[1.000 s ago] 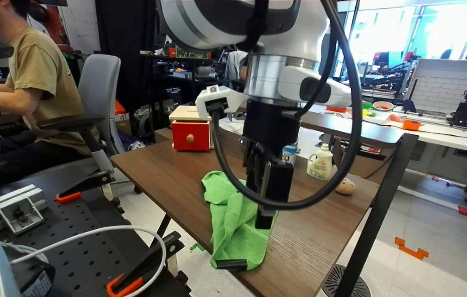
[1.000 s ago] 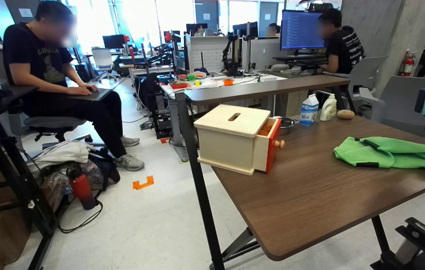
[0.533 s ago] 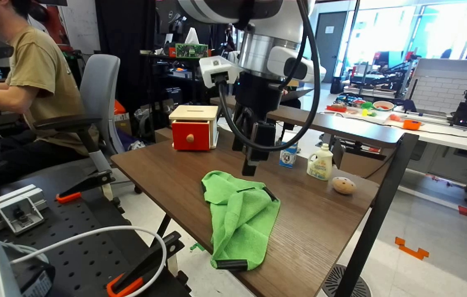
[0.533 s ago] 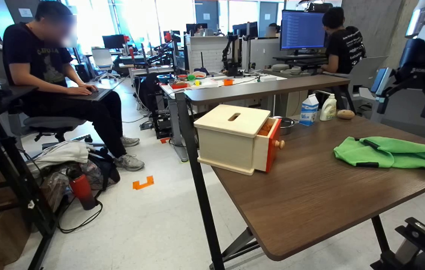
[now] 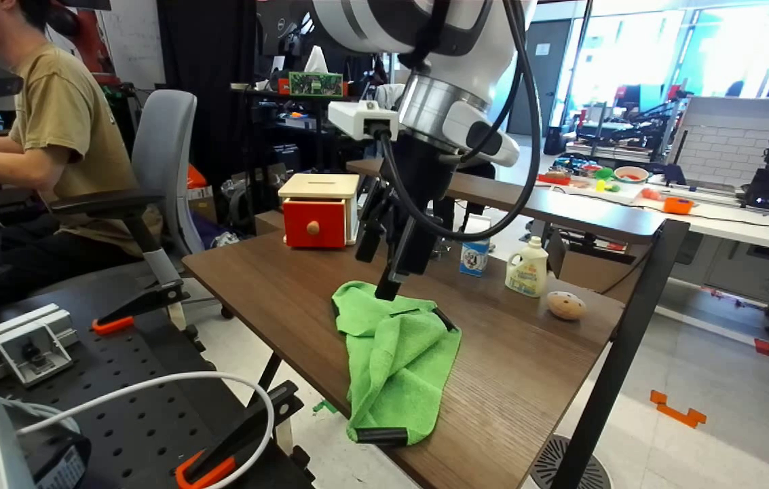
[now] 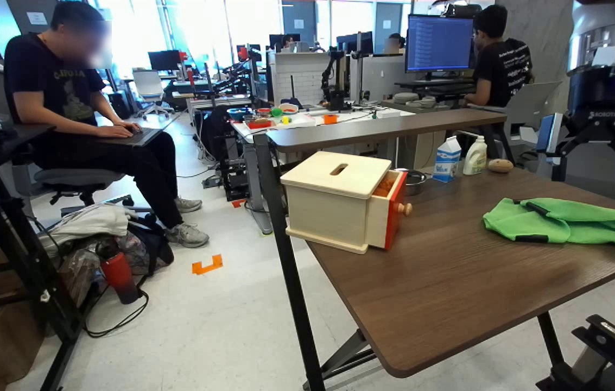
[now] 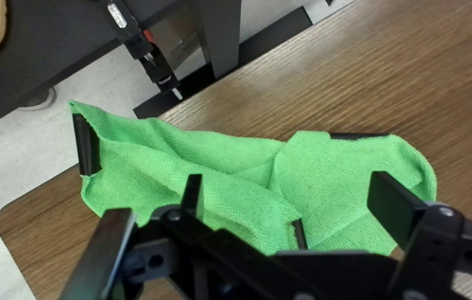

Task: Unfold the cloth

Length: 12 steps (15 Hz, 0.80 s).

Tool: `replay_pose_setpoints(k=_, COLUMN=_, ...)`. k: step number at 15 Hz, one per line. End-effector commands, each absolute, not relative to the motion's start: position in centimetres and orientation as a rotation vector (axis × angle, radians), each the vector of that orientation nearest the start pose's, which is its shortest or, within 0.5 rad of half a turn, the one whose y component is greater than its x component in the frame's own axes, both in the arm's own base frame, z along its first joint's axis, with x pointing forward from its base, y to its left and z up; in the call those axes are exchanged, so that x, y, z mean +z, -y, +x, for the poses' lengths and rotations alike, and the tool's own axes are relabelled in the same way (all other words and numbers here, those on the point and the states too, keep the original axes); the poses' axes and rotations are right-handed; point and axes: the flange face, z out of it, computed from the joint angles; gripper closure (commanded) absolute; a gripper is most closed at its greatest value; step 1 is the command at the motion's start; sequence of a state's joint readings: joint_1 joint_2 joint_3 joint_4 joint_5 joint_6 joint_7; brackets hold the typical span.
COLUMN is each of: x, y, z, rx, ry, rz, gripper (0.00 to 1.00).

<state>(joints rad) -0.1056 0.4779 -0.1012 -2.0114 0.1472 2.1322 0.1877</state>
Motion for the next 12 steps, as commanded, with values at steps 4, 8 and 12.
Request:
replay_pose_setpoints(k=4, x=18.1, y=10.9, z=59.5, rx=0.653, ry=-0.719, rz=-2.954, gripper=0.0)
replay_pose_setpoints(k=8, x=17.4, y=10.3, z=62.2, rx=0.691, ry=-0.731, rz=-2.987, gripper=0.0)
replay_pose_setpoints(k=12, x=15.7, y=10.1, z=64.2, rx=0.738, ry=-0.758, rz=-3.03, gripper=0.0)
